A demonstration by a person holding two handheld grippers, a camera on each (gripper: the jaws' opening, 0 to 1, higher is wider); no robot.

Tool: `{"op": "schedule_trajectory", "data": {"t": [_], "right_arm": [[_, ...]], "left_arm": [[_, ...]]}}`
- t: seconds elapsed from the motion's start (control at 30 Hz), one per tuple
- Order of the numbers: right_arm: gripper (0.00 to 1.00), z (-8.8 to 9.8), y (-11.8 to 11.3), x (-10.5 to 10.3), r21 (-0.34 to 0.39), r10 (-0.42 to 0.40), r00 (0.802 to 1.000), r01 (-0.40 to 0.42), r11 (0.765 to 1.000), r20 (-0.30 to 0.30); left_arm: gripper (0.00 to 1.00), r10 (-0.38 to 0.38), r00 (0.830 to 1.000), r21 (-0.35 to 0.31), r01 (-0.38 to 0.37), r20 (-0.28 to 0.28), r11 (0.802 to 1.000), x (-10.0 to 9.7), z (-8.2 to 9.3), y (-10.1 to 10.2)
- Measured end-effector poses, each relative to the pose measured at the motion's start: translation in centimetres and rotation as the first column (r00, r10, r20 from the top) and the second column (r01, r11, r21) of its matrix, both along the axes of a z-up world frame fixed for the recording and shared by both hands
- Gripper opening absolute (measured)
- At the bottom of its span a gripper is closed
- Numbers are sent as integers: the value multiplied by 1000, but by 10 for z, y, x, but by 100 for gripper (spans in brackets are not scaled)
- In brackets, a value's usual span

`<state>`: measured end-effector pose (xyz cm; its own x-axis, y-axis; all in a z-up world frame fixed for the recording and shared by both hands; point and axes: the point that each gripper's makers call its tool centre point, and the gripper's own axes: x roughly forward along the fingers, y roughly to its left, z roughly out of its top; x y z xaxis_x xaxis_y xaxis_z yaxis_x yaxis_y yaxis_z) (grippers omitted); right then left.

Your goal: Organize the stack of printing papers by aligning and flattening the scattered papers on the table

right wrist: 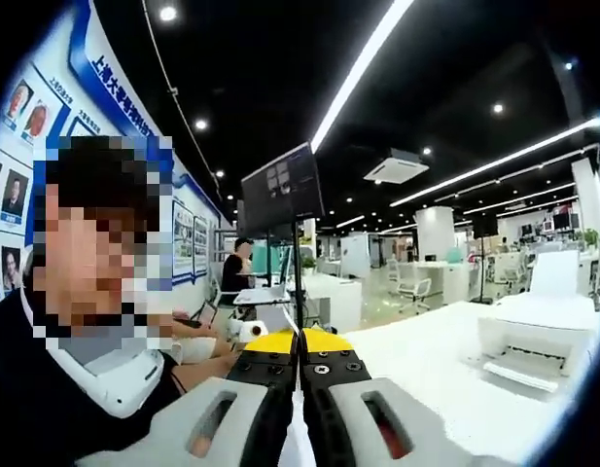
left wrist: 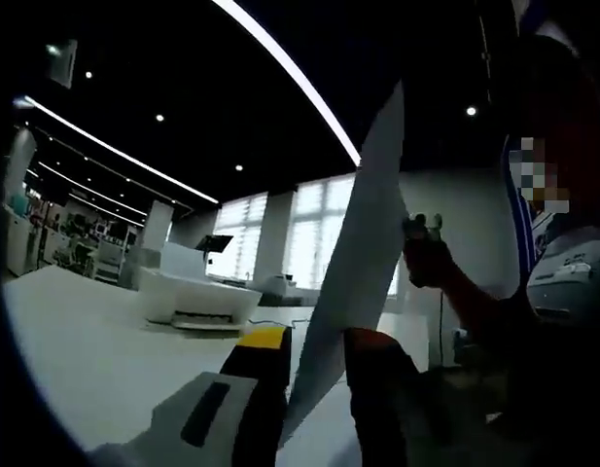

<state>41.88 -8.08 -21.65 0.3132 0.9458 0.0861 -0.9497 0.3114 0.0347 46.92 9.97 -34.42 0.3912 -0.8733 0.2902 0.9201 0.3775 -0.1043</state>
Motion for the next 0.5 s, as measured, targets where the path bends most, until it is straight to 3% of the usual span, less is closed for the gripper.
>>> {"op": "schedule_trajectory", "data": {"t": [0.07, 0.2, 0.3, 0.4, 0.5], "right_arm": [[0, 0, 0, 1, 0, 2, 1000, -2, 1000, -4], [0, -3, -3, 5, -7, -7, 1000, 7, 1000, -14], [0, -6, -5, 9, 0, -17, 1000, 17, 1000, -27], [0, -8, -11, 16, 7, -28, 999, 28, 1000, -41], [0, -12, -13, 21, 17, -39, 998, 40, 999, -53]], "left_arm": [[23, -9, 1000, 2, 9, 11, 1000, -3, 1, -2], [7, -40, 998, 4, 40, 39, 999, -9, 4, -4], [6, -86, 996, 11, 86, -8, 996, -15, 1, -7], [6, -64, 998, 26, 64, 1, 998, -16, 3, -8], [6, -86, 995, 36, 88, -39, 995, -18, 1, -10]]}}
